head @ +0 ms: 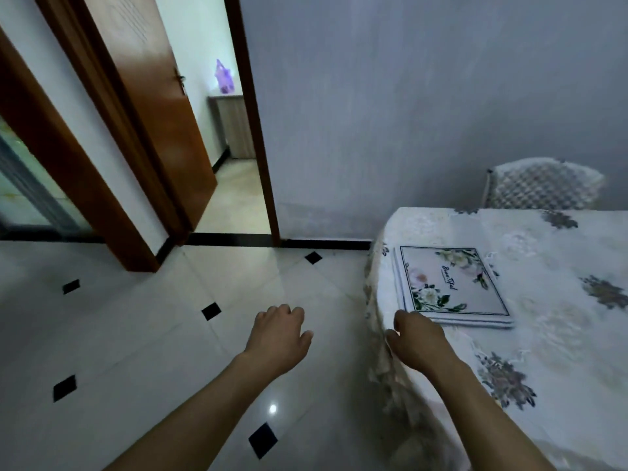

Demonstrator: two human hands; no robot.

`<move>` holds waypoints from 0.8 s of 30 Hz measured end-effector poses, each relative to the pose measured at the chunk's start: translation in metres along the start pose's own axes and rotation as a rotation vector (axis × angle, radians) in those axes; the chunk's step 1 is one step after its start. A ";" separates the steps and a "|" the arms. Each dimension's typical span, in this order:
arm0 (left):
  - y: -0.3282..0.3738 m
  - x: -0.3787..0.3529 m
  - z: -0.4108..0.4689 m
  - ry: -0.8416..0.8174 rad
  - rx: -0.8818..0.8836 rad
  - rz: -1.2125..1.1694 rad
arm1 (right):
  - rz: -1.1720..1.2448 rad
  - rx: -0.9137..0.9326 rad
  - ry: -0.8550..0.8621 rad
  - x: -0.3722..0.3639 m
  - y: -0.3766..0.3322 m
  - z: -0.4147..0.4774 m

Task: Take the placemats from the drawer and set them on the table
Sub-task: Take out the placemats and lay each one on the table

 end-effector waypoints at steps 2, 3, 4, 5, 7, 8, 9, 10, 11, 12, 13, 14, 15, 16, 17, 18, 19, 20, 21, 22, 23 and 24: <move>0.007 0.001 0.039 -0.006 -0.029 0.013 | -0.011 -0.020 0.012 0.009 0.013 0.034; 0.010 0.001 0.057 -0.016 -0.041 0.014 | -0.008 -0.035 0.013 0.012 0.020 0.048; 0.013 0.000 0.075 -0.025 -0.054 0.013 | 0.001 -0.054 0.013 0.013 0.028 0.060; 0.016 -0.001 0.090 -0.035 -0.067 0.015 | 0.007 -0.073 0.013 0.013 0.034 0.068; 0.026 -0.006 0.128 -0.061 -0.114 0.027 | 0.031 -0.132 0.004 0.010 0.053 0.087; 0.032 -0.010 0.149 -0.071 -0.142 0.031 | 0.048 -0.164 0.004 0.009 0.064 0.096; 0.038 -0.014 0.170 -0.079 -0.172 0.035 | 0.060 -0.199 0.007 0.007 0.076 0.104; 0.043 -0.018 0.189 -0.088 -0.197 0.038 | 0.067 -0.236 0.001 0.003 0.087 0.111; 0.050 -0.024 0.212 -0.102 -0.235 0.041 | 0.074 -0.282 -0.005 -0.001 0.100 0.121; 0.058 -0.029 0.234 -0.117 -0.272 0.039 | 0.076 -0.332 -0.018 -0.005 0.113 0.130; 0.065 -0.035 0.257 -0.132 -0.313 0.036 | 0.079 -0.385 -0.034 -0.010 0.126 0.139; 0.074 -0.040 0.279 -0.148 -0.357 0.030 | 0.092 -0.443 -0.053 -0.016 0.140 0.147; 0.083 -0.044 0.296 -0.167 -0.395 0.022 | 0.115 -0.494 -0.078 -0.024 0.152 0.151; 0.094 -0.046 0.317 -0.189 -0.443 0.012 | 0.152 -0.553 -0.094 -0.032 0.164 0.156; 0.104 -0.050 0.336 -0.213 -0.489 0.002 | 0.189 -0.611 -0.116 -0.042 0.175 0.158; 0.116 -0.054 0.353 -0.237 -0.537 -0.006 | 0.223 -0.672 -0.141 -0.051 0.184 0.158; 0.128 -0.058 0.370 -0.260 -0.585 -0.015 | 0.254 -0.734 -0.157 -0.058 0.192 0.156; 0.139 -0.061 0.383 -0.275 -0.625 -0.027 | 0.277 -0.788 -0.161 -0.063 0.197 0.152; 0.152 -0.066 0.398 -0.295 -0.668 -0.036 | 0.301 -0.841 -0.153 -0.068 0.202 0.148; 0.163 -0.072 0.411 -0.314 -0.701 -0.042 | 0.320 -0.882 -0.155 -0.072 0.206 0.143; 0.176 -0.080 0.422 -0.333 -0.733 -0.038 | 0.343 -0.920 -0.162 -0.078 0.208 0.138; 0.188 -0.088 0.432 -0.354 -0.760 -0.026 | 0.368 -0.957 -0.163 -0.080 0.209 0.132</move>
Point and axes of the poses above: each hand's wrist, its own z-axis towards the middle knuckle, its own x-axis out of the back of the hand, y = z × x, the point moved 10 cm from there along z, towards the middle knuckle, and after that the axes turned 5 degrees about -z, right-handed, at the moved point
